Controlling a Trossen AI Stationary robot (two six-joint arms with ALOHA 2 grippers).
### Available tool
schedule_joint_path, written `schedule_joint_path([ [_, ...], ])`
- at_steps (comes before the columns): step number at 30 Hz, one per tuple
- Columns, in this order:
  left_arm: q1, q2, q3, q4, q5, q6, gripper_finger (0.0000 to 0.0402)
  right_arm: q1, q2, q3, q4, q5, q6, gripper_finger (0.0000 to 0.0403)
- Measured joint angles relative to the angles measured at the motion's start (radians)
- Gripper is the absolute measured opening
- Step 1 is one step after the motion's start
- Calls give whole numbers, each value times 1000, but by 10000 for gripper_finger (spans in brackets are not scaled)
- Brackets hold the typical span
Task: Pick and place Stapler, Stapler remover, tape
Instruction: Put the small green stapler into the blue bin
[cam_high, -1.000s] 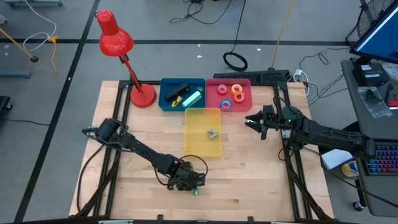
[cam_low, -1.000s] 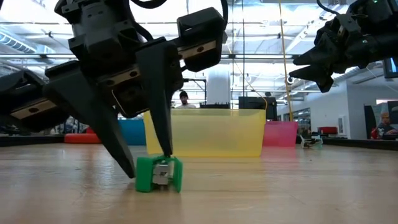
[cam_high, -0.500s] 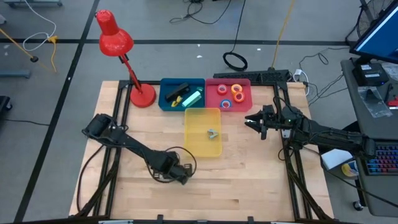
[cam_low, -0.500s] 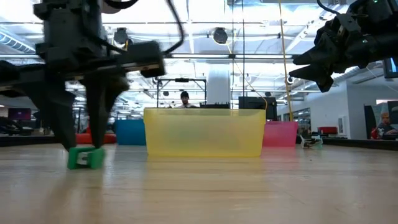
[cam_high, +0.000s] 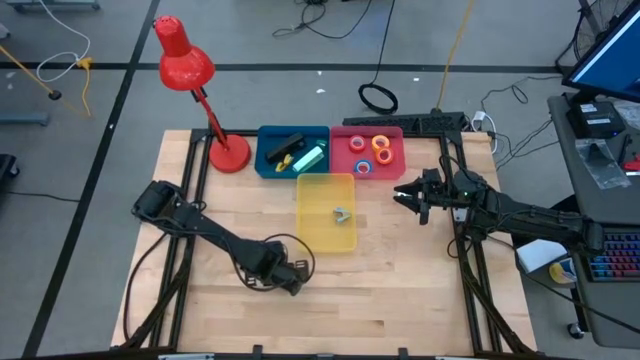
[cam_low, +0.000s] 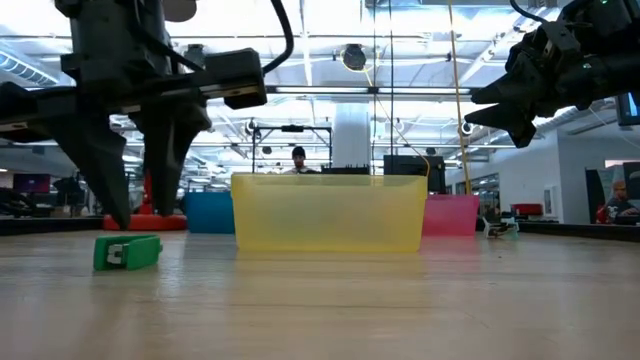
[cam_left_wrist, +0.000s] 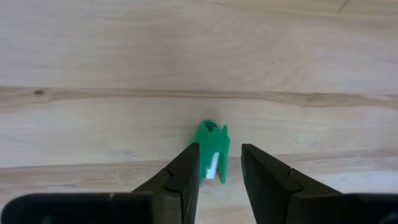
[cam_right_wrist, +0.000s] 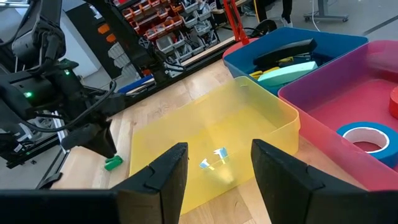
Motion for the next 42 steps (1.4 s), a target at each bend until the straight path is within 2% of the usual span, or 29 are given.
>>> schedule_joint_path([
  [24,-5,-2,3,-1,-9,11,117,0,0,0,0,0,4,169],
  [32,-5,-3,3,5,74,74,117,0,0,0,0,0,4,169],
  [42,-5,-3,4,-5,72,66,118,0,0,0,0,0,4,169],
])
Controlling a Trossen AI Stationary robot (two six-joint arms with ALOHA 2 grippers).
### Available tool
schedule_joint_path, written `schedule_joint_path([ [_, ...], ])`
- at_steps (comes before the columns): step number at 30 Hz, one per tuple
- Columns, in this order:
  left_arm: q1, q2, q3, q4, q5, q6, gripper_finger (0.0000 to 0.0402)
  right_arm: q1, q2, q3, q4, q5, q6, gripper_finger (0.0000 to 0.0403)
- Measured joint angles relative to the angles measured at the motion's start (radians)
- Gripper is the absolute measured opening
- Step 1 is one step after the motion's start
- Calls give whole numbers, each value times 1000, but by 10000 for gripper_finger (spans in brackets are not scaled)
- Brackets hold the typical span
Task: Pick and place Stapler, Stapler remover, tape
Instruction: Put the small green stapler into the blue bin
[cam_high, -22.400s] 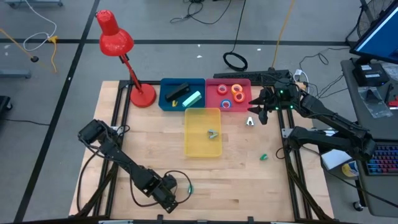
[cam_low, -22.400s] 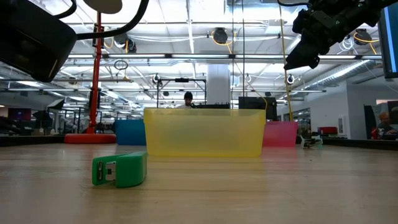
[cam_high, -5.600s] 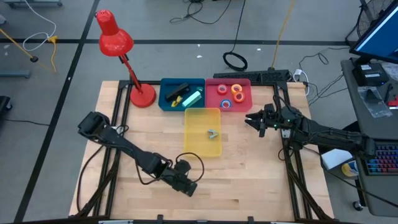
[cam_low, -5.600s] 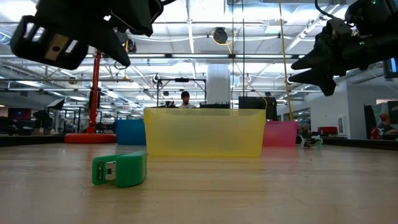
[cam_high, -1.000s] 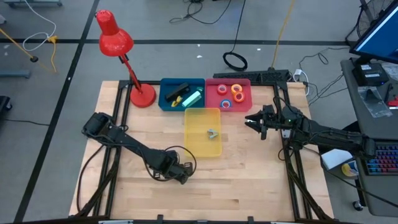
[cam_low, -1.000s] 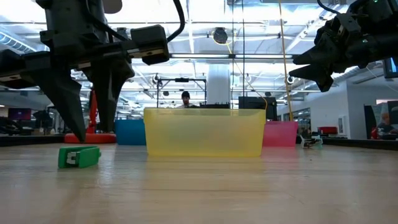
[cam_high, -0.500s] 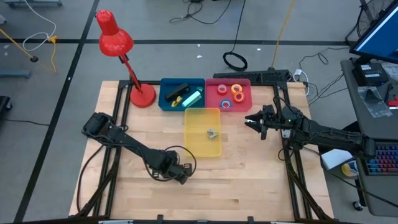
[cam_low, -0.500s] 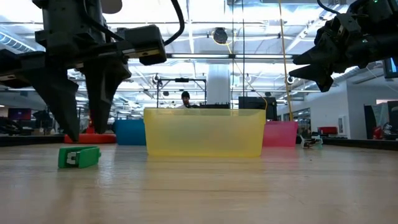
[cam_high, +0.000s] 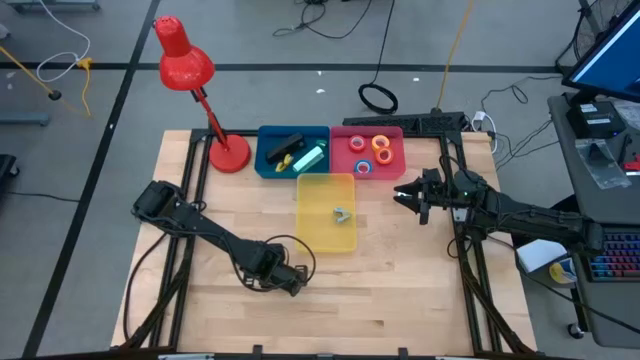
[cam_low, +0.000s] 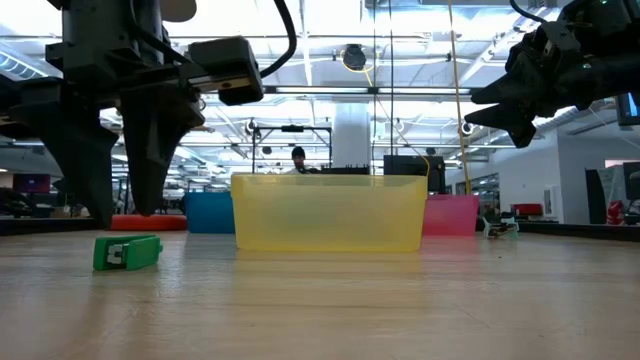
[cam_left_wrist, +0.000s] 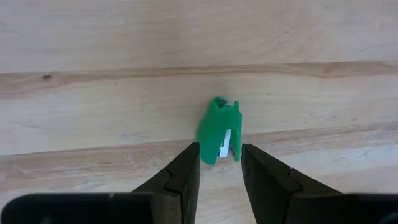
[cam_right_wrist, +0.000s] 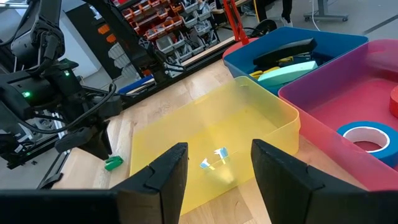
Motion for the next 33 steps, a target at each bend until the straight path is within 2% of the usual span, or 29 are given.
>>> schedule_joint_path([
  [17,0,-1,0,-6,-26,-17,121,0,0,0,0,0,0,169],
  [20,0,-1,0,-2,-27,-13,146,0,0,0,0,0,-2,169],
  [28,-6,-1,0,14,-78,-2,249,0,0,0,0,0,-3,169],
  [33,-7,-1,0,47,-68,39,279,0,0,0,0,0,-3,169],
])
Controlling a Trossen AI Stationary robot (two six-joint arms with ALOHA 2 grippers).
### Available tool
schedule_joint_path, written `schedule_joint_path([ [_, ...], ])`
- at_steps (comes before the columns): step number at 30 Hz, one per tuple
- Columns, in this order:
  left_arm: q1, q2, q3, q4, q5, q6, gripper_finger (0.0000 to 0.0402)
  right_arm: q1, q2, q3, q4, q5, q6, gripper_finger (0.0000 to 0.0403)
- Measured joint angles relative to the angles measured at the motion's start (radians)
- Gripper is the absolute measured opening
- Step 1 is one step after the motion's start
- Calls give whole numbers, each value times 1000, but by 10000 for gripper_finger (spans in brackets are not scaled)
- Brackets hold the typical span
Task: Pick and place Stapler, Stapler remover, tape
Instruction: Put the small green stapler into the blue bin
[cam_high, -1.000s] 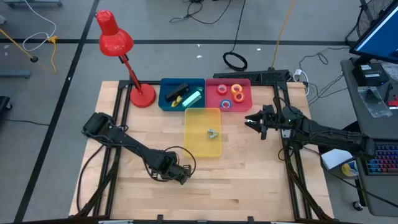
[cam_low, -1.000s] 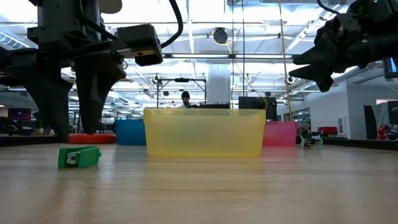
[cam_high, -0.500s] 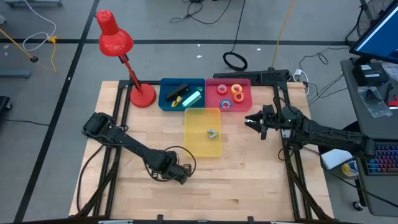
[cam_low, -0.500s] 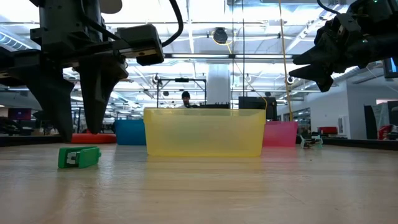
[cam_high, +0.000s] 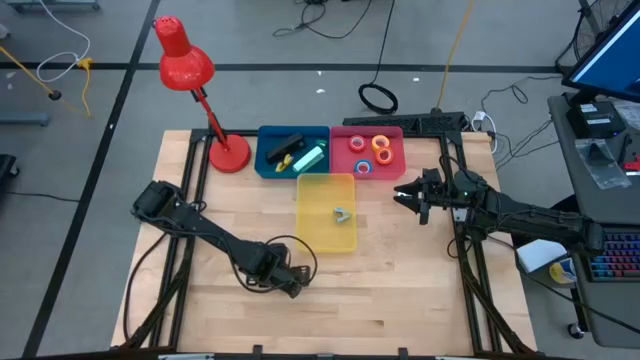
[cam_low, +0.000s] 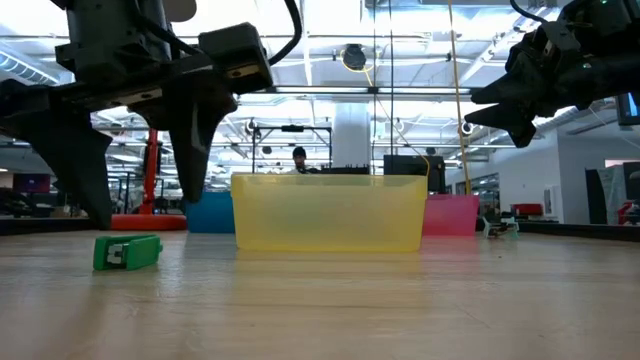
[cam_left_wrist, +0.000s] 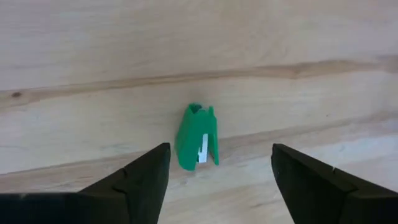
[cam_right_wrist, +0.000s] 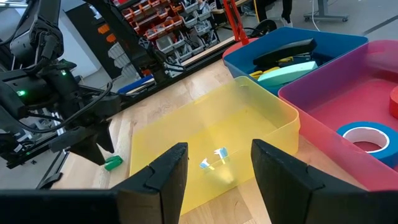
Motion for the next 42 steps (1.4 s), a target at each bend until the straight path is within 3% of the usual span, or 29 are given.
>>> schedule_joint_path([
  [10,18,9,0,-17,-1,109,260,0,0,0,0,1,2,169],
  [21,32,110,5,31,105,152,209,0,0,0,4,3,3,169],
  [25,32,113,4,-6,144,158,165,0,0,0,3,4,3,169],
  [31,32,112,3,-29,149,194,65,0,1,0,4,10,3,169],
  [34,40,98,2,-32,148,231,52,0,1,0,4,10,3,169],
  [38,54,40,-5,-53,102,311,52,0,1,0,4,11,3,169],
  [42,95,-105,-2,-93,-18,370,52,0,1,0,4,11,3,169],
])
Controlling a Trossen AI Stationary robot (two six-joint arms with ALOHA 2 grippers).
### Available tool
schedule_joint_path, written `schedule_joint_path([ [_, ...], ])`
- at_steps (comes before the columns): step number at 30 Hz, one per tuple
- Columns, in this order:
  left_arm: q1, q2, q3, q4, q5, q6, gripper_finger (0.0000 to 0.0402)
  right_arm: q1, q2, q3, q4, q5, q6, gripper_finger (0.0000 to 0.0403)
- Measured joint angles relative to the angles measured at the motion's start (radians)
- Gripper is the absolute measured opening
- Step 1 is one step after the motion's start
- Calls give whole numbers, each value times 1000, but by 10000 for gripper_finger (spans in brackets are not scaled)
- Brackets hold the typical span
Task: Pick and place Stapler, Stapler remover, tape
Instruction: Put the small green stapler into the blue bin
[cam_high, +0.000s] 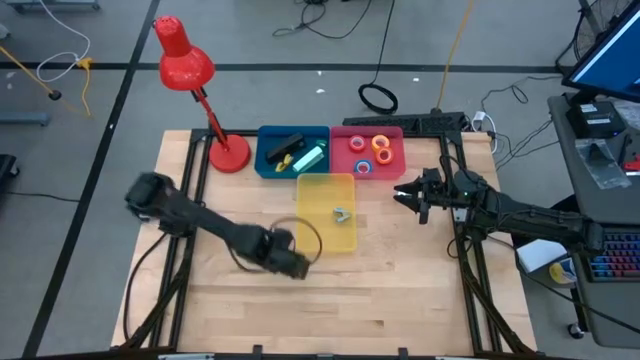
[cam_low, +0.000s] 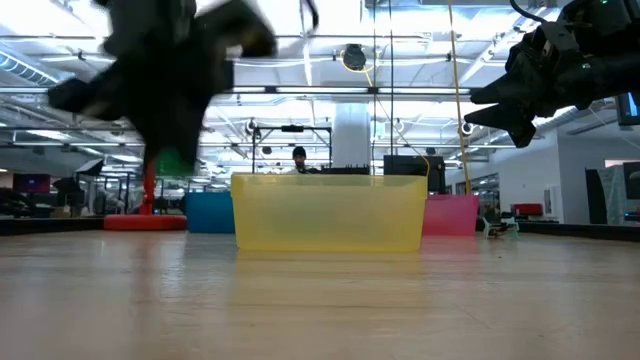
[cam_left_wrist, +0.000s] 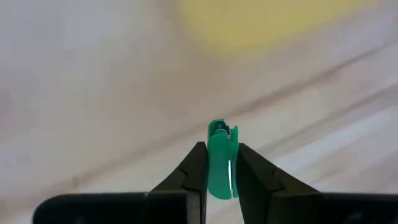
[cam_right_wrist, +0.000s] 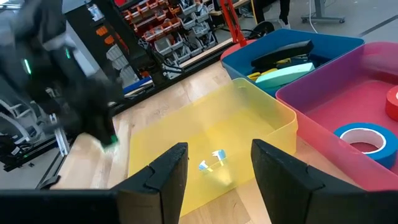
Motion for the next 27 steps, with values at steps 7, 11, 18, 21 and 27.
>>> schedule_joint_path([
  [7,187,-235,1,-46,-347,238,52,0,0,0,28,69,12,169],
  [11,371,-269,1,-50,-396,436,52,0,0,0,59,126,6,169],
  [18,680,-217,0,118,-316,781,52,0,0,0,83,155,33,169],
  [21,793,-176,1,173,-269,879,52,0,0,0,83,155,34,169],
  [27,907,-51,0,232,-129,1022,52,0,0,0,83,155,34,169],
])
